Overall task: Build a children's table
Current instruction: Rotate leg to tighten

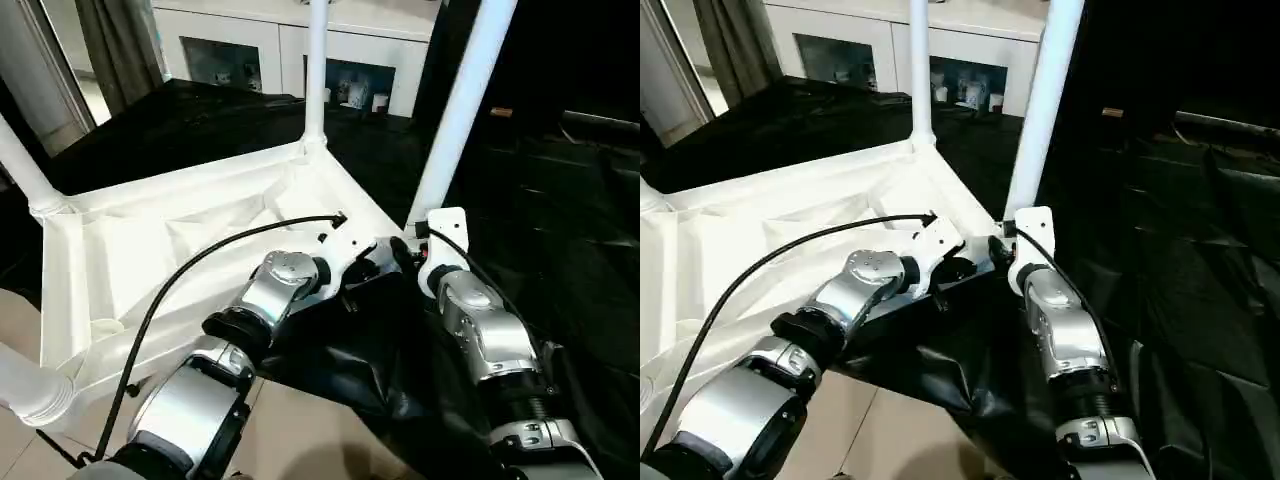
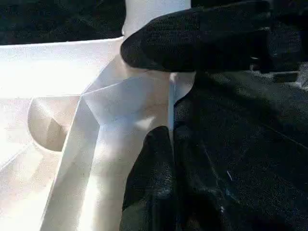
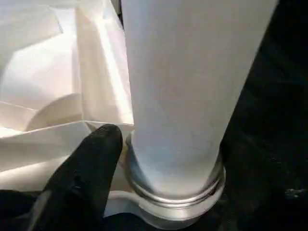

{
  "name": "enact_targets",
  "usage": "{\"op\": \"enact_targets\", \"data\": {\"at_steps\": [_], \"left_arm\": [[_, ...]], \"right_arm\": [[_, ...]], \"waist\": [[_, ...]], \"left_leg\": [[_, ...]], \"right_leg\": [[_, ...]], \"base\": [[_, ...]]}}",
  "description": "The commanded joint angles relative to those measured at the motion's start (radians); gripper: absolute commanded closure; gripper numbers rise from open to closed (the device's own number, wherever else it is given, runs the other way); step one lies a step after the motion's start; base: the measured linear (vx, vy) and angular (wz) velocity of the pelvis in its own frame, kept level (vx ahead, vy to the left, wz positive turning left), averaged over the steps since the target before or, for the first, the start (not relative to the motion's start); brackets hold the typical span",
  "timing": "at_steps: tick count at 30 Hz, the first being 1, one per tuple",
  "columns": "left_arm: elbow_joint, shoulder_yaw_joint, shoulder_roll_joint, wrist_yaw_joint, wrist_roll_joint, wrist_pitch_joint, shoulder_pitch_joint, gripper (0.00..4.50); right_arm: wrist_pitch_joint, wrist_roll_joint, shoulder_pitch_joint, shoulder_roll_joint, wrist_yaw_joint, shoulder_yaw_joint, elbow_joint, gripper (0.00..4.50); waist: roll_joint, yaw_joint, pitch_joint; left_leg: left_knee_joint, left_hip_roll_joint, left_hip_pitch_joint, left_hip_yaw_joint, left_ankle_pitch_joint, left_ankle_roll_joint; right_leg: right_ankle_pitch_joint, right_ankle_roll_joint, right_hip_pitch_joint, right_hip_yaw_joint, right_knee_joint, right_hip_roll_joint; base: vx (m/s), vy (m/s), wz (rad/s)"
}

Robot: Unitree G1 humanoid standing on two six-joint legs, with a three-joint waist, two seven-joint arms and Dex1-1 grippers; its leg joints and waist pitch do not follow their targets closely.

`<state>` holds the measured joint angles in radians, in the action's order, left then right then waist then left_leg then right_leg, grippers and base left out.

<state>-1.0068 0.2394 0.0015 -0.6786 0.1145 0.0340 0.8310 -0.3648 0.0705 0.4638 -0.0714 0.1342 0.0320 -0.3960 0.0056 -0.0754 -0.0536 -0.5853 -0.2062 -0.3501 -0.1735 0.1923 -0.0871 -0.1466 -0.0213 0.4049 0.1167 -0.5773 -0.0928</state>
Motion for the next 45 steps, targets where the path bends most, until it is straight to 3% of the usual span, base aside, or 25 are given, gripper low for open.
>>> {"op": "enact_targets", "data": {"at_steps": [1, 6, 13, 14, 20, 29, 30, 33, 39, 45], "left_arm": [[0.008, -0.026, -0.005, -0.019, -0.025, -0.068, 0.028, 4.5], [0.054, -0.023, 0.034, -0.112, -0.044, -0.085, 0.005, 4.5], [0.17, 0.006, 0.131, -0.38, -0.096, -0.123, -0.071, 4.5], [0.208, 0.017, 0.152, -0.445, -0.11, -0.111, -0.09, 4.5], [0.313, 0.031, 0.198, -0.565, -0.15, -0.069, -0.14, 4.5], [0.391, 0.033, 0.224, -0.61, -0.159, -0.03, -0.183, 4.5], [0.401, 0.035, 0.226, -0.612, -0.161, -0.023, -0.187, 4.5], [0.423, 0.037, 0.229, -0.618, -0.161, -0.008, -0.197, 4.5], [0.443, 0.041, 0.233, -0.628, -0.161, 0.011, -0.208, 4.5], [0.458, 0.044, 0.235, -0.626, -0.159, 0.024, -0.215, 4.5]], "right_arm": [[-0.039, 0.046, -0.016, 0.011, 0.079, -0.03, 0.027, 0.83], [-0.088, 0.067, -0.061, -0.087, 0.233, -0.063, 0.137, 0.64], [-0.118, 0.131, -0.17, -0.347, 0.596, -0.147, 0.343, 0.64], [-0.114, 0.119, -0.183, -0.382, 0.631, -0.154, 0.357, 0.64], [-0.113, 0.118, -0.214, -0.459, 0.71, -0.178, 0.394, 0.64], [-0.119, 0.121, -0.227, -0.486, 0.737, -0.187, 0.399, 0.64], [-0.119, 0.126, -0.227, -0.483, 0.739, -0.185, 0.397, 0.98], [-0.117, 0.145, -0.228, -0.474, 0.75, -0.179, 0.399, 1.03], [-0.111, 0.163, -0.233, -0.471, 0.765, -0.179, 0.407, 1.6], [-0.108, 0.166, -0.238, -0.467, 0.762, -0.174, 0.403, 1.74]], "waist": [[-0.009, -0.003, 0.068], [-0.011, -0.009, 0.067], [-0.01, -0.021, 0.064], [-0.006, -0.019, 0.065], [-0.006, -0.024, 0.061], [-0.009, -0.028, 0.061], [-0.009, -0.029, 0.062], [-0.009, -0.028, 0.062], [-0.008, -0.027, 0.062], [-0.009, -0.025, 0.062]], "left_leg": [[0.067, -0.016, -0.002, 0.003, 0.174, 0.066], [0.067, -0.017, -0.001, 0.002, 0.158, 0.083], [0.066, -0.024, -0.002, 0.002, 0.168, 0.1], [0.066, -0.022, -0.003, 0.001, 0.176, 0.1], [0.069, -0.029, 0.004, 0.001, 0.207, 0.071], [0.069, -0.027, 0.001, 0.002, 0.19, 0.067], [0.069, -0.027, 0.0, 0.003, 0.187, 0.068], [0.068, -0.028, -0.001, 0.002, 0.186, 0.071], [0.068, -0.027, -0.001, 0.002, 0.175, 0.073], [0.068, -0.026, -0.002, 0.001, 0.178, 0.071]], "right_leg": [[-0.308, -0.149, -0.063, -0.052, 0.073, -0.06], [-0.289, -0.149, -0.065, -0.053, 0.071, -0.06], [-0.296, -0.152, -0.066, -0.056, 0.07, -0.062], [-0.318, -0.15, -0.064, -0.055, 0.073, -0.062], [-0.356, -0.159, -0.055, -0.056, 0.075, -0.063], [-0.366, -0.136, -0.056, -0.055, 0.075, -0.062], [-0.359, -0.139, -0.057, -0.055, 0.073, -0.063], [-0.348, -0.144, -0.056, -0.055, 0.072, -0.063], [-0.316, -0.157, -0.057, -0.056, 0.068, -0.061], [-0.325, -0.153, -0.058, -0.056, 0.069, -0.061]], "base": [[0.0, 0.0, 0.0], [0.0, 0.0, 0.0], [0.0, 0.0, 0.0], [0.0, 0.0, 0.0], [0.0, 0.0, 0.0], [0.0, 0.0, 0.0], [0.0, 0.0, 0.0], [0.0, 0.0, 0.0], [0.0, 0.0, 0.0], [0.0, 0.0, 0.0]]}}
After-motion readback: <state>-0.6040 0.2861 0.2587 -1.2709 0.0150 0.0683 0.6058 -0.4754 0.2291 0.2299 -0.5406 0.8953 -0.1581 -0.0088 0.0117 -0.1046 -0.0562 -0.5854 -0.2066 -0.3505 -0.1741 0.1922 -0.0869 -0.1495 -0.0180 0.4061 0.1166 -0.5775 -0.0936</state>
